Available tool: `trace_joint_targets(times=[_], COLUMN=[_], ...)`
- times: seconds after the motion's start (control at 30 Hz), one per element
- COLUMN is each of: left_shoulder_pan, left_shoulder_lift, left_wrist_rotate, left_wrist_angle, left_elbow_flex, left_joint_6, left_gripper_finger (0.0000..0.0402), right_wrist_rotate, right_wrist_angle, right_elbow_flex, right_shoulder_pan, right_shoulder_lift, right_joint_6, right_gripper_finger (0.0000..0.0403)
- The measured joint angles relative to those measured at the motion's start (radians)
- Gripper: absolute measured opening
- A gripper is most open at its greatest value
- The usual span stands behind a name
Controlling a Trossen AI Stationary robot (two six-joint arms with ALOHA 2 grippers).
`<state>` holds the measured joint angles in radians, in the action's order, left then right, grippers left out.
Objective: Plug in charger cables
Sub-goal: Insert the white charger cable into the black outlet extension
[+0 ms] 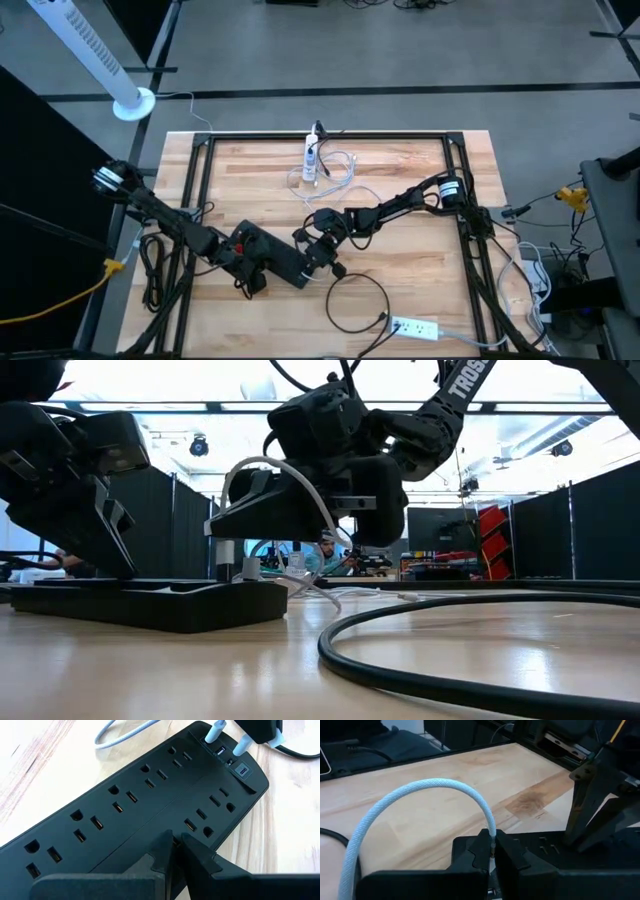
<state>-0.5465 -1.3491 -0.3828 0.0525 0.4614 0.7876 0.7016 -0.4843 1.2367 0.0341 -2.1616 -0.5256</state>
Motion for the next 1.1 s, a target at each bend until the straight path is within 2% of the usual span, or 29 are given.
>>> trace_joint_targets(times=[0.53,1.1], left_shoulder_pan=[0.0,0.0], left_shoulder_lift=[0.0,0.0], left_wrist_rotate=[-0.001,-0.003], left_wrist_angle=[0.0,0.0], left_elbow_flex=[0.0,0.0], left_joint_6=[0.0,0.0], left_gripper_finger=[0.0026,0.0026], right_wrist_rotate=[0.006,0.005], right_wrist_angle=[0.084,0.086], right_elbow_flex=[0.016,0.029], right_shoulder_pan=[-0.004,0.005], right_shoulder_lift=[0.003,0.001], right_joint_6=[-0.036,-0.023], right_gripper_finger=[0.0,0.0])
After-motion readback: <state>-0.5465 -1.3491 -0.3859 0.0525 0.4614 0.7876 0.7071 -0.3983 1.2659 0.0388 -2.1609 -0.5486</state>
